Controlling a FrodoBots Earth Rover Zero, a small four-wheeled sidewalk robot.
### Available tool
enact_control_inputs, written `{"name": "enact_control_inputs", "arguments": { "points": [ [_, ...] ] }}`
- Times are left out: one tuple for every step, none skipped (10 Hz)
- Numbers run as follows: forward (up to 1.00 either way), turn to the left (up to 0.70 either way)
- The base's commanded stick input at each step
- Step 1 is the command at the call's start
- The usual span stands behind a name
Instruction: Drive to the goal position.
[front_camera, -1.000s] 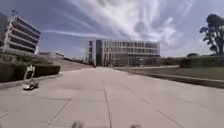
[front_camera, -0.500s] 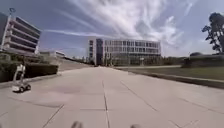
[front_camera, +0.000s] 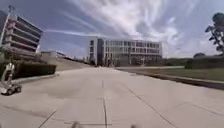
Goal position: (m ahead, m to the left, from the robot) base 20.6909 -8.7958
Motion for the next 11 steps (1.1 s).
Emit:
{"name": "enact_control_inputs", "arguments": {
  "points": [
    [0.7, 0.0],
    [0.7, 0.0],
    [0.7, 0.0],
    [0.7, 0.0],
    [0.7, 0.0],
    [0.7, 0.0],
    [0.7, 0.0],
    [0.7, 0.0],
    [0.7, 0.0],
    [0.7, 0.0],
    [0.7, 0.0]
  ]
}}
